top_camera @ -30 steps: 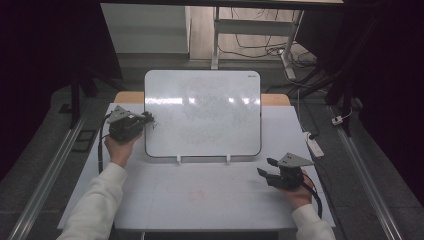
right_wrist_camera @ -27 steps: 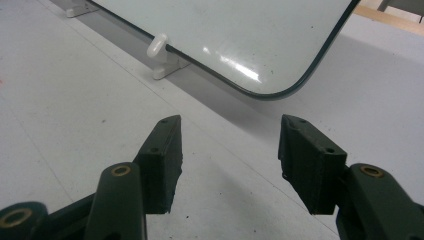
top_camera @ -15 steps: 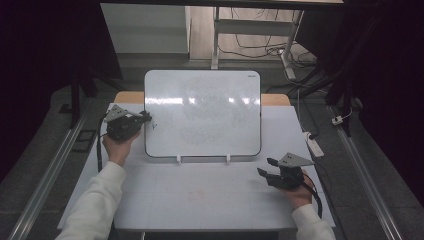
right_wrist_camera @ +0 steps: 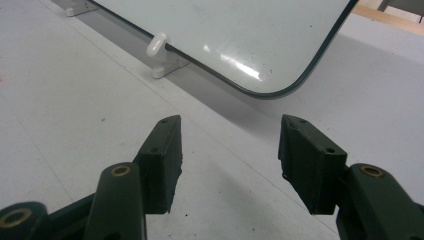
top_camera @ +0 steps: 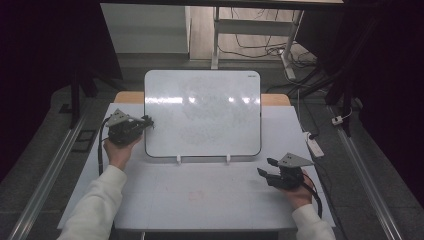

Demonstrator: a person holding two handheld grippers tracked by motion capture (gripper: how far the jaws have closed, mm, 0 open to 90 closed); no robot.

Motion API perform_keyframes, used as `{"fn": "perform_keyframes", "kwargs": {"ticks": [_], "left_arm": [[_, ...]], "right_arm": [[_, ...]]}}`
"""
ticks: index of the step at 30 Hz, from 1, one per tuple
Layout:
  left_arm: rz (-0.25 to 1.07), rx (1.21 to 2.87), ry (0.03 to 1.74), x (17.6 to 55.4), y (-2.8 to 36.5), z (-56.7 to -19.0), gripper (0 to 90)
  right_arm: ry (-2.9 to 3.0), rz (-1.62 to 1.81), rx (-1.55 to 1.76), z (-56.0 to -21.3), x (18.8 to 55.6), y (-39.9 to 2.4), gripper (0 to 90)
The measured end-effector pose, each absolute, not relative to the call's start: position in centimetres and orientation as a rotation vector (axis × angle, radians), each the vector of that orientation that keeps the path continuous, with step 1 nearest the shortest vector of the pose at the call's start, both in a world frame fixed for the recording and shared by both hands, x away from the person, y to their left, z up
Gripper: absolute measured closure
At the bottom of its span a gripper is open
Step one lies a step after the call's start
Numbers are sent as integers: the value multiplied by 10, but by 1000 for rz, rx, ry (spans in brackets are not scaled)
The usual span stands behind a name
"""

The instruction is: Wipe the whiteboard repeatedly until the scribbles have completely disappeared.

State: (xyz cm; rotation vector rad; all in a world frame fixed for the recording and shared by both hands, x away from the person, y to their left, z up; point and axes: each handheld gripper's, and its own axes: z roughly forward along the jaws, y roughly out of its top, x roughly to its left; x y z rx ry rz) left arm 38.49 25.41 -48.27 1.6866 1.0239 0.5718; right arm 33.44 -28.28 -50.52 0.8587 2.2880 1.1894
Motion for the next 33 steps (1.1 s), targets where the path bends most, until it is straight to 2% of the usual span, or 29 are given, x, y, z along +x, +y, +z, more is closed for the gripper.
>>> {"fn": "perform_keyframes", "kwargs": {"ticks": [5,15,21,33], "left_arm": [[568,1766,978,377,241,-488,790],[575,1696,1025,388,253,-479,790],[551,1753,989,381,241,-485,790],[568,1760,1007,378,249,-485,790]], "right_arm": [[2292,1188,861,-506,335,-282,430],[2291,1188,862,-506,335,-282,430],[2288,1188,857,-505,335,-282,430],[2283,1192,861,-505,334,-283,430]]}}
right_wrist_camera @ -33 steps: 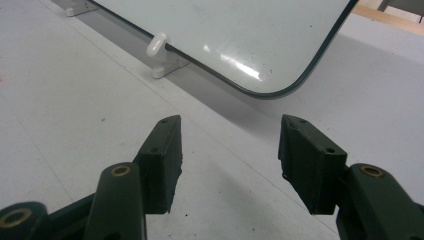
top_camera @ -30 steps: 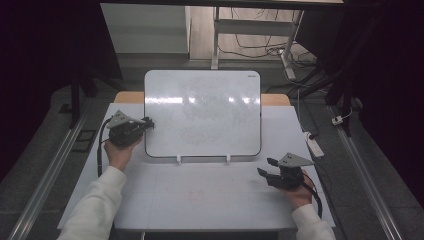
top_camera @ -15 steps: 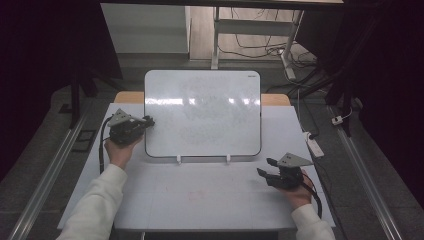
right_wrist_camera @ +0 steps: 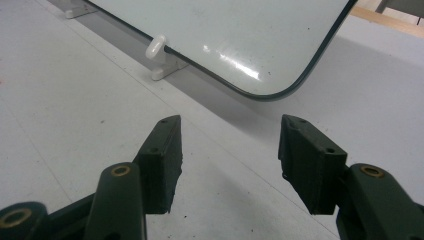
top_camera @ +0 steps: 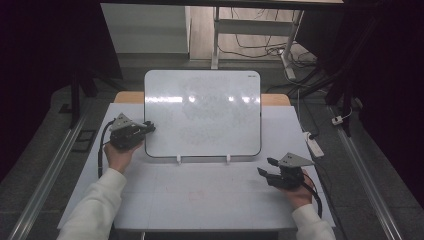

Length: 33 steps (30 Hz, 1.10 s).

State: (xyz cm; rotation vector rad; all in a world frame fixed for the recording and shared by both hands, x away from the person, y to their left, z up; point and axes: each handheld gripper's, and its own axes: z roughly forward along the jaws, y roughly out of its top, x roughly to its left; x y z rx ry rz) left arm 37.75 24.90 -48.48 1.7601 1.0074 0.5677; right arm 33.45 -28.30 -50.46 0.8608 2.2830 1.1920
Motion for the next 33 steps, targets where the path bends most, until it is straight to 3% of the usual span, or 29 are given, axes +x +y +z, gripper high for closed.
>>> {"fn": "perform_keyframes", "kwargs": {"ticks": [8,21,33], "left_arm": [[501,1770,978,374,236,-481,790],[151,1921,801,337,177,-471,789],[-40,1996,751,319,150,-488,788]], "right_arm": [[2273,1209,848,-503,333,-281,430],[2234,1335,787,-489,325,-266,431],[2171,1419,758,-472,312,-249,427]]}}
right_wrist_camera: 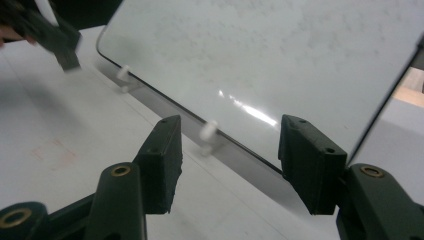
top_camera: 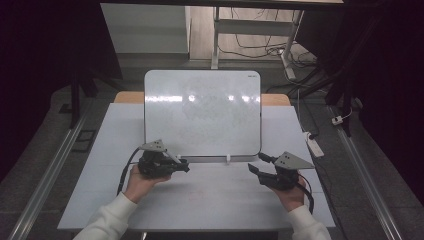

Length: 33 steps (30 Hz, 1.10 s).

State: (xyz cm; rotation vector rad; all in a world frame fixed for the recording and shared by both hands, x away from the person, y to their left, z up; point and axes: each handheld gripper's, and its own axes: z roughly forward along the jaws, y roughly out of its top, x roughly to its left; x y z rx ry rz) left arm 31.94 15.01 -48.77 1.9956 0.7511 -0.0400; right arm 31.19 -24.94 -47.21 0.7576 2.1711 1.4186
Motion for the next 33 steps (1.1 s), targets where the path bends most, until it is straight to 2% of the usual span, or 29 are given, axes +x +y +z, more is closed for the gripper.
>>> {"fn": "perform_keyframes", "kwargs": {"ticks": [12,21,27,33], "left_arm": [[-110,2064,695,323,102,-493,788],[-145,2100,660,327,67,-496,788],[-159,2109,650,329,53,-498,787],[-159,2116,644,329,46,-499,787]], "right_arm": [[2203,1423,576,-457,282,-192,400],[2231,1392,564,-452,276,-162,400],[2237,1344,592,-451,277,-149,458],[2261,1325,607,-452,279,-139,571]]}}
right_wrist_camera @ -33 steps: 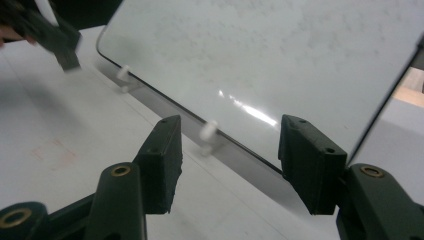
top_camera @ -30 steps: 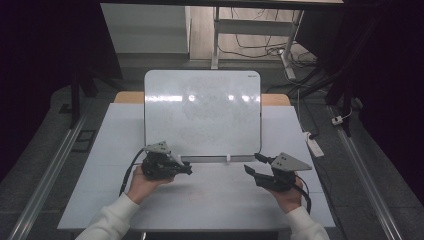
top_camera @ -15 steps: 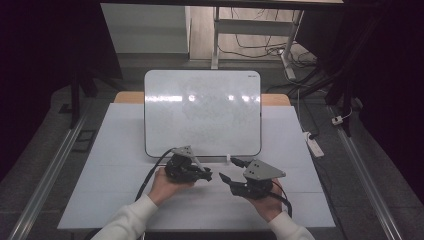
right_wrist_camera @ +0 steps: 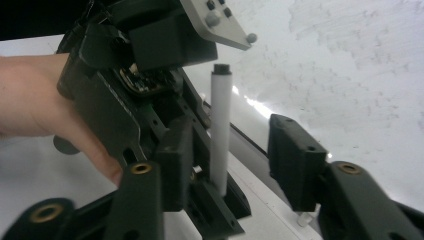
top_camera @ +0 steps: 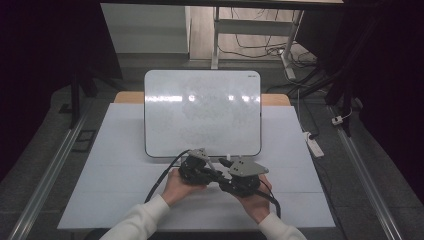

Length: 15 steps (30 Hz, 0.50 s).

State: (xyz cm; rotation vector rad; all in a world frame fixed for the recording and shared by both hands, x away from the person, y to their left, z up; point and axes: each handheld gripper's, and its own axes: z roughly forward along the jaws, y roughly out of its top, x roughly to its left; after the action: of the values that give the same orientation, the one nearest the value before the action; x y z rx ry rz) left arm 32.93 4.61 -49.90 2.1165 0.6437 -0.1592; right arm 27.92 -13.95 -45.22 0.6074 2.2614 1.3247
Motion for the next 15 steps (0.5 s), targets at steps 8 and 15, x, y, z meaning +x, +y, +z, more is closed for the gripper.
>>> {"fn": "perform_keyframes", "kwargs": {"ticks": [8,15], "left_arm": [[-150,2123,636,328,38,-499,787],[-50,2082,640,321,38,-492,738]], "right_arm": [[2273,1271,628,-456,281,-132,797],[2225,1270,620,-450,277,-134,811]]}}
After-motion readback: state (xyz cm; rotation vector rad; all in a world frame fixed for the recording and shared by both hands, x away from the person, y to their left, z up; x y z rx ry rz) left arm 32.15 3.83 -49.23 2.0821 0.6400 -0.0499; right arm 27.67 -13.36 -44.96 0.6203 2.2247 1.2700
